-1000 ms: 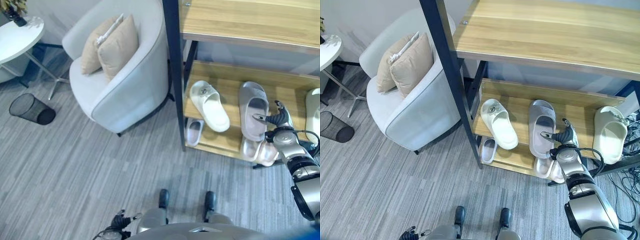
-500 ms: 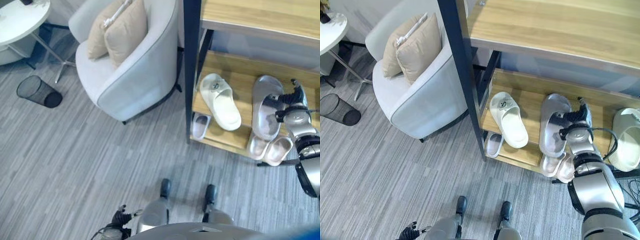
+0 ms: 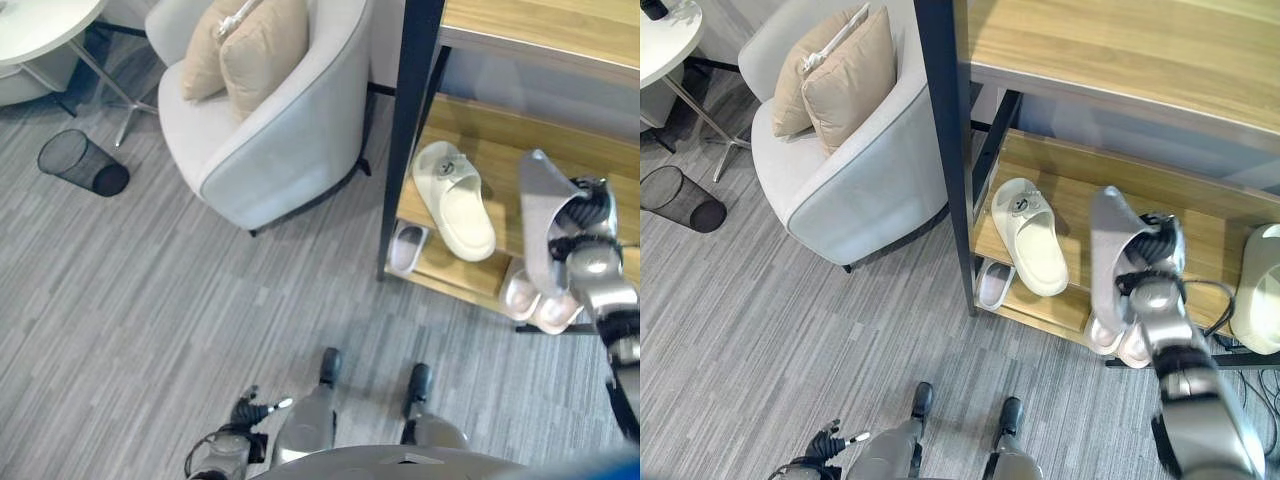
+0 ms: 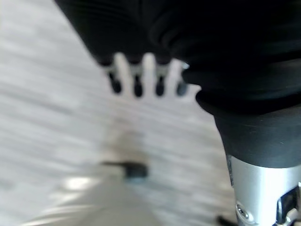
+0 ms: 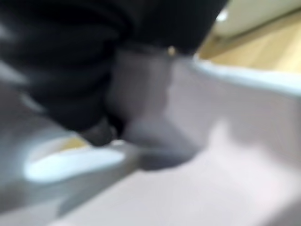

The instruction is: Arrange the slippers neatly on the shoe rack.

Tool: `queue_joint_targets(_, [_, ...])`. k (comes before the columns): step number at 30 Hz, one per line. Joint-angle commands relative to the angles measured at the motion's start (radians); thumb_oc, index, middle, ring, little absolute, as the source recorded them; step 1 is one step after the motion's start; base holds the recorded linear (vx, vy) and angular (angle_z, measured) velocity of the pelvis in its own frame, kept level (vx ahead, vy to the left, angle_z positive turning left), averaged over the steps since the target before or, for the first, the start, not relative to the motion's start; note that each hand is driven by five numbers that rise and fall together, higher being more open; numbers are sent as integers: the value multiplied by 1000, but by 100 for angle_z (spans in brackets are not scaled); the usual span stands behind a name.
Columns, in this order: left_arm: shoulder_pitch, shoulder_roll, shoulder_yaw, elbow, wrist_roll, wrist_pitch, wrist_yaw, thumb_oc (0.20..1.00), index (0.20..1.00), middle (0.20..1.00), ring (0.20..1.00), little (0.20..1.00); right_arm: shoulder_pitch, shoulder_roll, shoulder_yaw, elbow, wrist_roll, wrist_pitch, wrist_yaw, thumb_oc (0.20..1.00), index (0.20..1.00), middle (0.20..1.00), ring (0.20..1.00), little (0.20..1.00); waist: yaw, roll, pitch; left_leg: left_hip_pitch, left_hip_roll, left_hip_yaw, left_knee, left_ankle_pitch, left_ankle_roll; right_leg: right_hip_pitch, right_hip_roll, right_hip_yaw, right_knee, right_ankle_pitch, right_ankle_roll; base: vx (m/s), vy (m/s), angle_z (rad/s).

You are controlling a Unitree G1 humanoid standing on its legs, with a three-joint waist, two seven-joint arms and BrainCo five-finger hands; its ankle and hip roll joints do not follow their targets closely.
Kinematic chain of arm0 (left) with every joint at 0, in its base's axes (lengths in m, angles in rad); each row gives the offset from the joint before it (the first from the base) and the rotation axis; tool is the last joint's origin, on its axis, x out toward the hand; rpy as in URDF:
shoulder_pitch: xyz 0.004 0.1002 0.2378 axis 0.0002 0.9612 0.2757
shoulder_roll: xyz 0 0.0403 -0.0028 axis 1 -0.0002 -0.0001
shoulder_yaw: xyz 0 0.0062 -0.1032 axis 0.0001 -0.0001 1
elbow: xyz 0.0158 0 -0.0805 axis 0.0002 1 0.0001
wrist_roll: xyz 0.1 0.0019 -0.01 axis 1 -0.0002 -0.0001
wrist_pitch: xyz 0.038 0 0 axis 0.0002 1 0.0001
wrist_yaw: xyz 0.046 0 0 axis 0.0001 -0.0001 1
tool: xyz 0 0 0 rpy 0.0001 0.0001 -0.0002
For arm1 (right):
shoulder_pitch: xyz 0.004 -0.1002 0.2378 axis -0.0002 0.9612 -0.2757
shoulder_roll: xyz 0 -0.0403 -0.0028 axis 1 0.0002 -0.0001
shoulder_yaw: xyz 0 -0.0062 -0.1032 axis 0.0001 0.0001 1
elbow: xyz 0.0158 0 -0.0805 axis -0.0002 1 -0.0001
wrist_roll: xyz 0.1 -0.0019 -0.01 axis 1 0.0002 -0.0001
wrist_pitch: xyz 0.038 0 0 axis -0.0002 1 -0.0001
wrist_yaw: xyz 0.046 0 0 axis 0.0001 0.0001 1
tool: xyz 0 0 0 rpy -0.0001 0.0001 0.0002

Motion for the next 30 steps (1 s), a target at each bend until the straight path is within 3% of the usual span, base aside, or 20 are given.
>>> queue_joint_targets(1, [-36,4,23,70,6,-10,22,1000,1000,1000,1000,1000,58,7,-86,-44,-137,-60,-112,200,200,200,200,200,-39,-35,-13,-9,8,5,-1,-18,-40,110,-63,1,6,-87,75,0,0,0])
queue_joint_targets(3, [-26,13,45,41,10,-10,18,1000,1000,1000,1000,1000,168,84,-105,-138,-178,-59,-86,200,200,200,200,200,-56,-47,-5,27,17,19,-1,-33,-27,122,-63,25,27,-98,75,-78,8,-8])
queue_joint_targets(5, [-37,52,89,7,-11,-14,18,1000,1000,1000,1000,1000,239,189,-71,-202,-217,-68,-55,200,200,200,200,200,-75,-78,75,-45,17,50,251,-130,-2,54,-80,102,190,-134,68,-323,25,-56])
queue_joint_targets(6, [-66,103,126,-27,-39,-38,54,1000,1000,1000,1000,1000,272,241,-53,-252,-125,-108,-12,200,200,200,200,200,-84,-87,112,-88,19,56,369,-178,-1,-4,-79,131,300,-169,59,-372,44,-125])
queue_joint_targets(7, [-93,132,145,-37,-59,-51,71,1000,1000,1000,1000,1000,273,243,-33,-259,-85,-129,21,200,200,200,200,200,-95,-93,119,-130,24,56,425,-188,-3,-70,-80,148,389,-182,56,-370,61,-124])
queue_joint_targets(8, [-137,176,187,-74,-79,-80,105,1000,1000,1000,1000,1000,295,222,0,-305,-123,-136,42,200,200,200,200,200,-113,-96,124,-209,33,52,538,-223,4,-168,-87,174,535,-229,50,-422,57,-69])
queue_joint_targets(9, [-181,201,212,-208,-144,-137,172,1000,1000,1000,1000,1000,341,225,4,-324,-131,-147,40,200,200,200,200,200,-131,-98,131,-326,39,28,720,-287,12,-292,-98,199,740,-309,18,-411,32,-4])
queue_joint_targets(12, [-244,200,228,-363,-242,-214,248,1000,1000,1000,1000,1000,297,253,6,-261,-89,-149,-6,200,200,200,200,200,-139,-95,123,-544,49,-1,929,-338,23,-516,-91,208,961,-390,-13,-284,-7,35])
queue_joint_targets(14, [-280,189,236,-405,-272,-243,293,1000,1000,1000,1000,1000,252,256,16,-238,-78,-155,-37,200,200,200,200,200,-138,-92,97,-664,50,-11,1043,-395,16,-634,-88,221,1074,-454,-22,-175,-20,1])
queue_joint_targets(16, [-315,164,218,-447,-315,-246,308,1000,1000,1000,1000,1000,161,223,53,-170,-44,-158,-67,200,200,200,200,200,-130,-86,71,-866,58,-27,1199,-433,24,-841,-88,254,1239,-504,-45,-214,12,-14])
queue_joint_targets(19, [-354,161,165,-415,-313,-235,306,1000,1000,1000,1000,1000,50,163,100,-111,-30,-144,-83,200,200,200,200,200,-122,-76,77,-1041,59,-50,1338,-467,38,-1017,-93,284,1379,-530,-50,-74,25,32])
queue_joint_targets(24, [-364,155,150,-405,-410,-226,271,1000,1000,1000,1000,1000,-37,114,139,-14,25,-121,-67,200,200,200,200,200,-115,-68,72,-1180,53,-63,1460,-509,49,-1156,-94,304,1492,-551,-41,41,18,-12])
queue_joint_targets(30, [-392,173,125,-399,-433,-207,260,1000,1000,1000,1000,1000,-155,72,151,114,110,-120,-75,200,200,200,200,200,-105,-61,78,-1290,48,-60,1495,-519,49,-1261,-106,298,1529,-551,-35,53,-15,2])
